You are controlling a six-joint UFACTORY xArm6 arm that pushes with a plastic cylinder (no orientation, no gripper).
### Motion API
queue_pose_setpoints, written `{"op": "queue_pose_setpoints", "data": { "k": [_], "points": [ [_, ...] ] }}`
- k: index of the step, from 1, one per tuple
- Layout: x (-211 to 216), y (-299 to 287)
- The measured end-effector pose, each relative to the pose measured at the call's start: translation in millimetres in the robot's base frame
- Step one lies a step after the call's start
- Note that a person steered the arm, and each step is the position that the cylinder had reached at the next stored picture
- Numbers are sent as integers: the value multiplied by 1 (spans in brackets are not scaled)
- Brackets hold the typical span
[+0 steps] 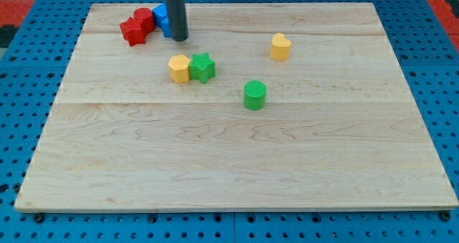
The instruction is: Point your arm towards the yellow heart
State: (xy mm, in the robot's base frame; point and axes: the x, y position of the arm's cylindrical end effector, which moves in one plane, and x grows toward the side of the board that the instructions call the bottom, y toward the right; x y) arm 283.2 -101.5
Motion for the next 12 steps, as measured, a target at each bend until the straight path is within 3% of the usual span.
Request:
{"op": "queue_pose_setpoints", "data": {
  "k": [2,3,4,5,12],
  "points": [
    [-3,49],
    [-54,88],
    [-90,65],
    [-90,-15],
    [-70,-9]
  ]
}}
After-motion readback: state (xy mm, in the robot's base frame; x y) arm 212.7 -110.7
